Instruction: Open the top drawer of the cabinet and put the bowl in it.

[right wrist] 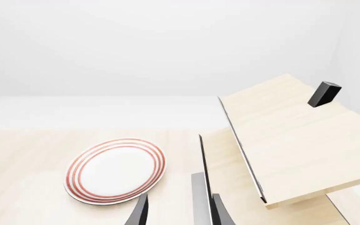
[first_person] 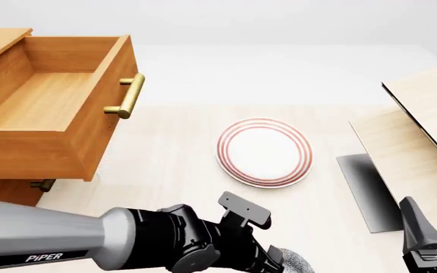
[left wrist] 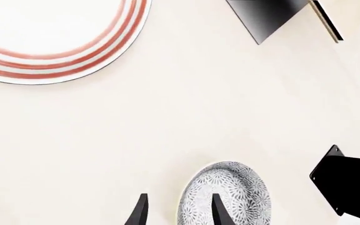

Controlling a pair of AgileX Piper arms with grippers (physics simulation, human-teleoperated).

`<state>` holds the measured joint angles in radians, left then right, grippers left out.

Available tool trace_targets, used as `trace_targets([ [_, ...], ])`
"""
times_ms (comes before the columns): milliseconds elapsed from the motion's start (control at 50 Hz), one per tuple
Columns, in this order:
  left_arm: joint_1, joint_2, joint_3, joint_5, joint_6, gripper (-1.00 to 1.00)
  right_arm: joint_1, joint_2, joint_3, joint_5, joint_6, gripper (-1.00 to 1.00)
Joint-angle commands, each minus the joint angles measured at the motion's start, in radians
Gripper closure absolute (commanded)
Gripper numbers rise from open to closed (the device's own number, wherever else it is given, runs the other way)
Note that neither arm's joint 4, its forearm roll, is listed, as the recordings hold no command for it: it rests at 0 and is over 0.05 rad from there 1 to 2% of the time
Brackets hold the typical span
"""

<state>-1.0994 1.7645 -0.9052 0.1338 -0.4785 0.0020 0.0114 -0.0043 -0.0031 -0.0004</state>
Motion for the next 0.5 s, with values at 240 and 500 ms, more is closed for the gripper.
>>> trace_targets([
  [240, -0.006, 0.026, 0.022, -0.040, -0.026, -1.00, -0.001, -0.002, 0.000, 0.000, 0.000, -1.00],
  [500, -0.018, 0.054, 0.019, -0.058, -0.039, -1.00, 0.000, -0.002, 0.000, 0.000, 0.000, -1.00],
])
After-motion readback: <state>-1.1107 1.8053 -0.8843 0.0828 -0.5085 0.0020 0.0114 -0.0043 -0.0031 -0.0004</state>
